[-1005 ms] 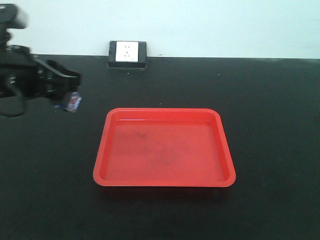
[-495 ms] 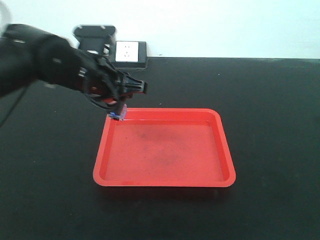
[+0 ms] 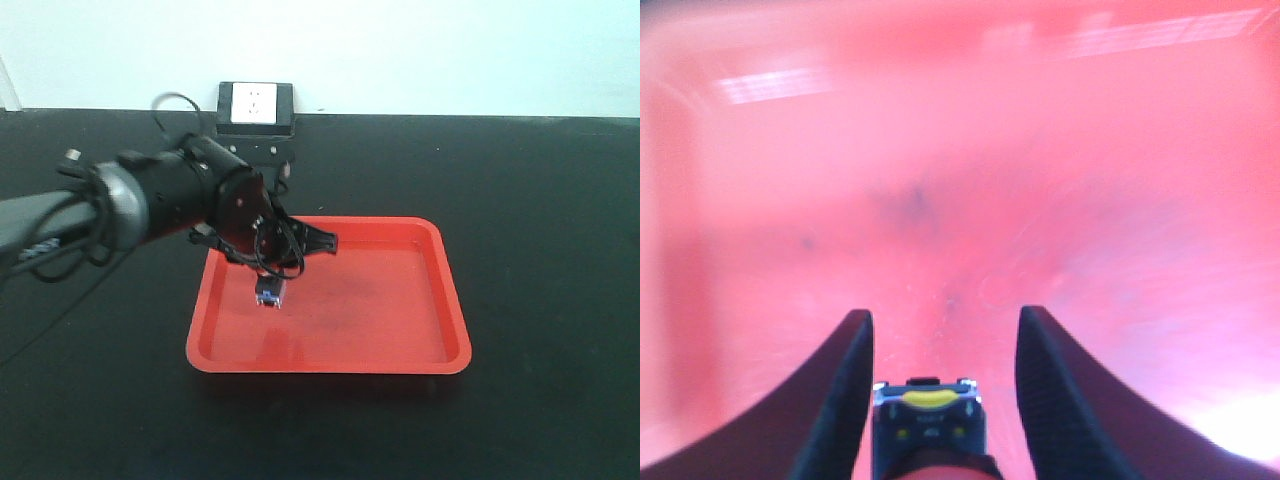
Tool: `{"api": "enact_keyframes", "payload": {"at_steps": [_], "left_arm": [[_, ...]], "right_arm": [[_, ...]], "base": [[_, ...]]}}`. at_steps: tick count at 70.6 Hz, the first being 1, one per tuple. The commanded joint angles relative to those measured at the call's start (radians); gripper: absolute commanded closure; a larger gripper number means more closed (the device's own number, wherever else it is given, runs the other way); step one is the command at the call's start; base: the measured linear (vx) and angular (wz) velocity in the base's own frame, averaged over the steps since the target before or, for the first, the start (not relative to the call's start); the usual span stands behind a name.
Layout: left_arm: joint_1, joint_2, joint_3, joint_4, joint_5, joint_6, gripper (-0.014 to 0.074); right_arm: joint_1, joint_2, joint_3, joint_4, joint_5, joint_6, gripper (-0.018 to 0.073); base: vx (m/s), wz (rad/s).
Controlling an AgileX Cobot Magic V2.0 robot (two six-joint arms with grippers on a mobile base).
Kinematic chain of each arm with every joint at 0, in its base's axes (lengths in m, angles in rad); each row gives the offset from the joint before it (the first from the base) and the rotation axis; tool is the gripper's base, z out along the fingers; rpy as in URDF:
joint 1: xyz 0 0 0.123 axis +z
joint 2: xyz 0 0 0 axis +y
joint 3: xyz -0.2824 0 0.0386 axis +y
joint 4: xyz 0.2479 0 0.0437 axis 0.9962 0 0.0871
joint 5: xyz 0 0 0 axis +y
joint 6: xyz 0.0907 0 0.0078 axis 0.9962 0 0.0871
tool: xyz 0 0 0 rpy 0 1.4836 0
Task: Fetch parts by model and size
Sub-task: 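Move the left gripper over the tray and lower the red-capped button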
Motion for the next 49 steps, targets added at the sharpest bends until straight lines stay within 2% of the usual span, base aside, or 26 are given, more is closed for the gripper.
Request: {"api": "enact_keyframes", "payload": {"at_steps": [1,30,41,49], "left_arm": [[-0.005,-0.023,-0.035,0.010,-0.050,-0.023,0.0601],[-0.005,0.003,-0.035,0.027,-0.073,-0.033,0.0573],[-0.005,0.003,-0.035,0.057,-0.076,-0.033,0.0491],[-0.005,0.003,-0.035,0.067,-0.076,-0.033,0.0384]], "right_arm": [[-0.005,0.018,-0.028,-0.028,-0.070,-0.007,0.0561],[-0.005,0.018,-0.028,-0.028,-0.070,-0.007,0.0561],[-0.005,0.018,-0.028,-0.028,-0.070,-0.007,0.0561],[-0.005,0.018,-0.028,-0.028,-0.070,-0.007,0.0561]], "base": [[0.00,0.00],[0.00,0.00],[0.00,0.00],[0.00,0.00]]}}
